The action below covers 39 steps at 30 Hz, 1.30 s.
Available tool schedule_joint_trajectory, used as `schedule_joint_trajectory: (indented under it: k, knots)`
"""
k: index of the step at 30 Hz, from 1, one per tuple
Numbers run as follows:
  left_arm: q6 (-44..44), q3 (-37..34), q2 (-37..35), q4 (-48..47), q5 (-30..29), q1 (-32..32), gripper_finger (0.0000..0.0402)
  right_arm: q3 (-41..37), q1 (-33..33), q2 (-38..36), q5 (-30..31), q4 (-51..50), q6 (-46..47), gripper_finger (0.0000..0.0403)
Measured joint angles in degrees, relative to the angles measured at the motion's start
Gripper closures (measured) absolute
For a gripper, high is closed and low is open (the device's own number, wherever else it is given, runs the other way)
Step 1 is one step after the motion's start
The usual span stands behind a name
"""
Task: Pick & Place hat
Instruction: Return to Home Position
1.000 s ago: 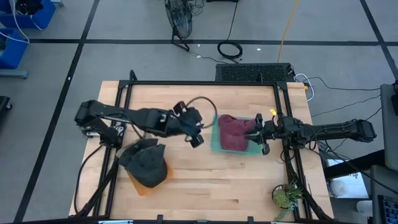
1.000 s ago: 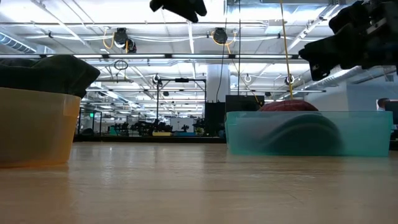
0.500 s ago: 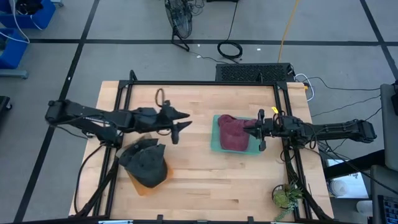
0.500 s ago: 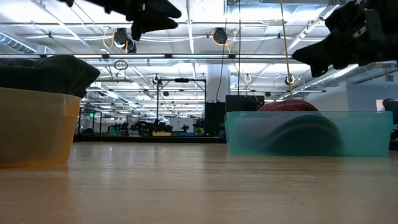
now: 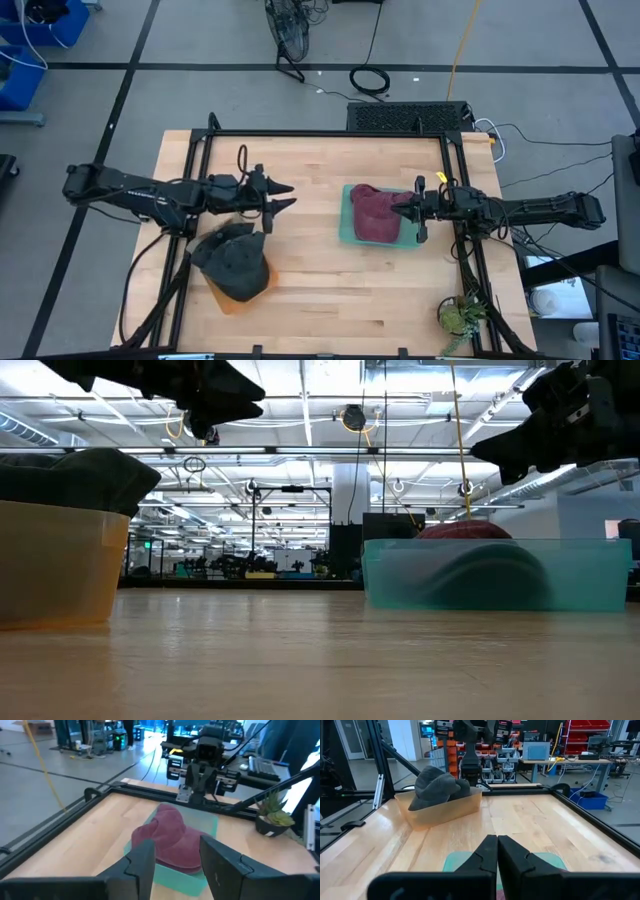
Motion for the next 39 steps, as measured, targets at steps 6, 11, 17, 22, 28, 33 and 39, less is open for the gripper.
schedule_joint_trajectory:
  k: [6,11,17,22,28,33,39]
  knots:
    - [0.4,-3.7,-2.5,3.9,7.1,5.3,0.0245,0.0,0.0,-0.3,-0.1,-1.3,-0.6,0.0400]
    - [0.0,-9.9,-7.1,9.4,10.4,9.0,0.0253,0.0,0.0,-3.0,0.0,-4.0,-0.3,0.0402]
    - [-2.6,-19.4,-14.4,16.0,15.7,13.3,0.0321,0.0,0.0,-7.8,0.3,-6.9,-0.6,0.0403]
    - [-4.4,-23.7,-18.2,19.9,19.9,15.7,0.0390,0.0,0.0,-10.0,0.6,-8.0,-0.6,0.0403]
    - [-4.3,-24.2,-19.2,18.7,24.8,18.2,0.0394,0.0,0.0,-11.3,3.3,-10.0,-0.7,0.0403]
    - [-3.8,-24.2,-19.2,18.1,27.8,21.3,0.0393,0.0,0.0,-12.7,3.3,-11.5,0.0,0.0403]
    - [-3.7,-24.2,-19.7,17.0,33.5,25.1,0.0396,0.0,0.0,-15.5,3.3,-14.5,0.3,0.0403]
